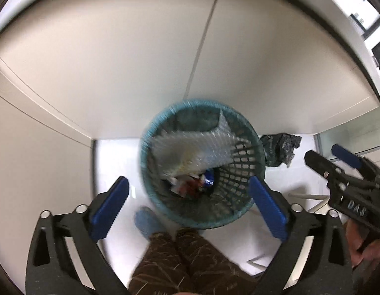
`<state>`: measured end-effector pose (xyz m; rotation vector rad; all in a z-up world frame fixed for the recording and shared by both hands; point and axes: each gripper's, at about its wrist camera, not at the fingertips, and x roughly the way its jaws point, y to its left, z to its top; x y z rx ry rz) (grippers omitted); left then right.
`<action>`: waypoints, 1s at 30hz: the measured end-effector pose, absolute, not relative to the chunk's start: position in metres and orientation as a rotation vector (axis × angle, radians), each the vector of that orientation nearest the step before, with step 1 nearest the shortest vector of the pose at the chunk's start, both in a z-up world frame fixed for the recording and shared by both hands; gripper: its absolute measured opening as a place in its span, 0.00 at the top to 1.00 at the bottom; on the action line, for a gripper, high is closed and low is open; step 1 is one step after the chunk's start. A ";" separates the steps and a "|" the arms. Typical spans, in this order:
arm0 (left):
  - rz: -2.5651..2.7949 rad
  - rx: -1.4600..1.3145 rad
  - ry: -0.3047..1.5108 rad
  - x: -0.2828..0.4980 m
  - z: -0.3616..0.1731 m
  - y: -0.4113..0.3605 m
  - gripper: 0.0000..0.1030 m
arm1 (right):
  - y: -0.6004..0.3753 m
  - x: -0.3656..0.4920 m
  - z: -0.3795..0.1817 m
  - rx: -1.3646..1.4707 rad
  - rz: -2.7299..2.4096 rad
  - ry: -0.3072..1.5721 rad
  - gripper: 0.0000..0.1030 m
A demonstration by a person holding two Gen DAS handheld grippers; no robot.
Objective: Collect trash
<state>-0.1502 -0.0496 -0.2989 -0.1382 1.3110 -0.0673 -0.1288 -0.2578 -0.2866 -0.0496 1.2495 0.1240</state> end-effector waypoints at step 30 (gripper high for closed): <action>-0.017 -0.064 1.050 -0.156 0.051 -0.029 0.06 | -0.249 -0.131 0.061 -0.065 0.044 1.028 0.09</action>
